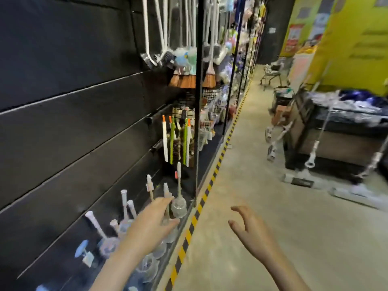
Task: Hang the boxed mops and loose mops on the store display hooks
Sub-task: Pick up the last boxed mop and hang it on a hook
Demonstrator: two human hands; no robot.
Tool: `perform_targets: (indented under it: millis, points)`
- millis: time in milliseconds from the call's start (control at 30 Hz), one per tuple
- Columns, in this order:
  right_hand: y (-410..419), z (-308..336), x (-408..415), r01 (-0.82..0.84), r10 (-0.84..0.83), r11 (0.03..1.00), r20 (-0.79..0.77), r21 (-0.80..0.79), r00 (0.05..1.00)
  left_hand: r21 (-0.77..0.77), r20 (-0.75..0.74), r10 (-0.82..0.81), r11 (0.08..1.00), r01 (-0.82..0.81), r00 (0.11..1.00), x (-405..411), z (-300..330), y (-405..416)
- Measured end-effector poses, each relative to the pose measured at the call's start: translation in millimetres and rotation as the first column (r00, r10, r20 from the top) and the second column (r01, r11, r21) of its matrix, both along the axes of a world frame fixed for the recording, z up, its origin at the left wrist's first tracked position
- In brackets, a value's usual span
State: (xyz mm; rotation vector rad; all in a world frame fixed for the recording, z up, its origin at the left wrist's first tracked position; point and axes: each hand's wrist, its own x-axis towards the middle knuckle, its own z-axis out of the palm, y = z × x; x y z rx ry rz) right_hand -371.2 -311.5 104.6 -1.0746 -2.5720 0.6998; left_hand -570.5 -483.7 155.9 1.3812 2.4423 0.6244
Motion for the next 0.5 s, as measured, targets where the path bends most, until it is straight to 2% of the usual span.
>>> perform_targets:
  millis: [167,300,500]
  points:
    - [42,-47,143,0.256,-0.249,0.955,0.065,-0.151,0.966,-0.058,0.091,-0.194,0.978,0.199,0.977,94,-40,105]
    - [74,-69,242,0.455,-0.455,0.862,0.053,-0.224,0.889,-0.026,0.151,-0.355,0.931,0.363,0.923,183,-59,195]
    - [125,-85,327,0.614,-0.637,0.723,0.039,-0.315,0.770,-0.032,0.318,-0.483,0.855,0.518,0.816,275,-83,284]
